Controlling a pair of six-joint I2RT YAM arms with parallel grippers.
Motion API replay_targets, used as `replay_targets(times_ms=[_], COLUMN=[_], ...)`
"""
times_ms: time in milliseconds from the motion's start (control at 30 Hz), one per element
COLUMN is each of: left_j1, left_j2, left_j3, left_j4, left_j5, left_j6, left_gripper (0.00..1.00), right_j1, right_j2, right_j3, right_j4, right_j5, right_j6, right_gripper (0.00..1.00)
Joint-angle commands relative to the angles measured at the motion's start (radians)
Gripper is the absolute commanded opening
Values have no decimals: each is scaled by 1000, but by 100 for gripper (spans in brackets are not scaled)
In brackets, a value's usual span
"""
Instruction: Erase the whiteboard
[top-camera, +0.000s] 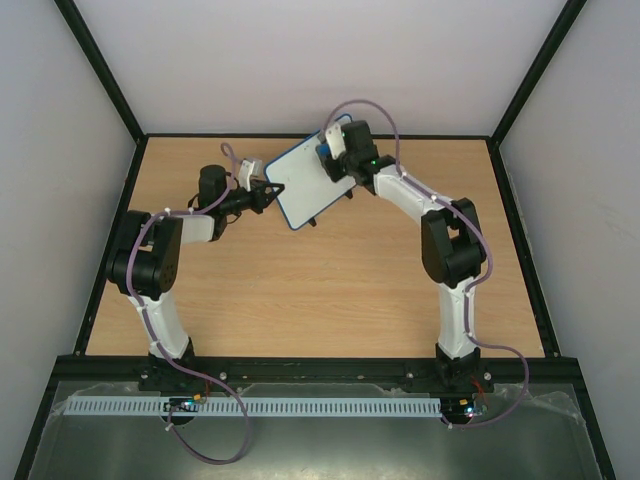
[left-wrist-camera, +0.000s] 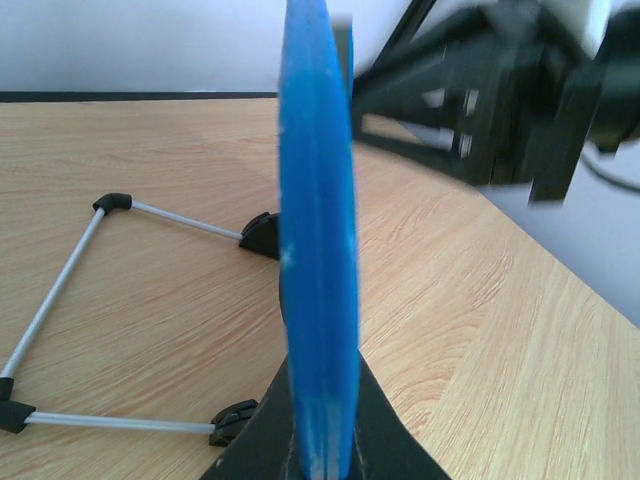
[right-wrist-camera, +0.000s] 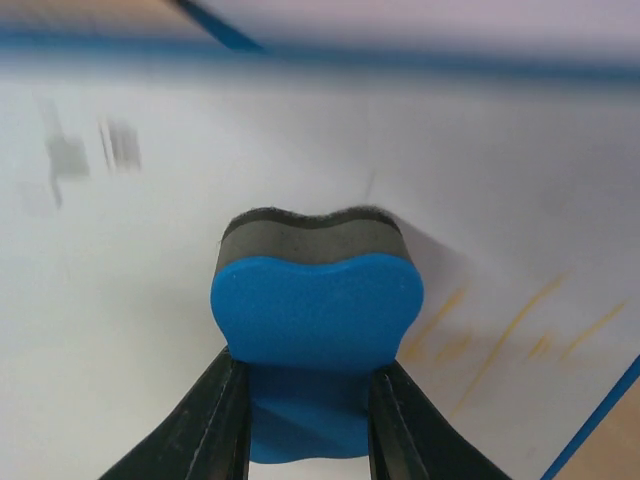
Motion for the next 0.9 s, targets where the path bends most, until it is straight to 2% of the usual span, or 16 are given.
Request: replay_targets(times_ms=[0,167,433,567,700,867], left_j1=[-40,-39,-40,-39,-40,-40], left_j2=[45,45,48,51,54,52], left_j3=[-31,-32,-28,-26,-23,-23], left_j4=[-160,-161,-161,-160,-160,-163], left_j5=[107,107,109,109,110,110], left_j6=[2,2,4,4,4,4], left_gripper=[3,3,3,3,3,3], right_j1=[2,2,2,2,2,1], right_j2=[39,44,20,6,-1,-11], right_j3=[164,139,-166,-260,-262,-129], right_j4=[-1,1,102,135,133,82], right_j5=[12,3,-17,-23,-11,-4], right_j6=[-16,-8,-2,0,-4,-7], right_gripper=[2,2,2,2,2,2])
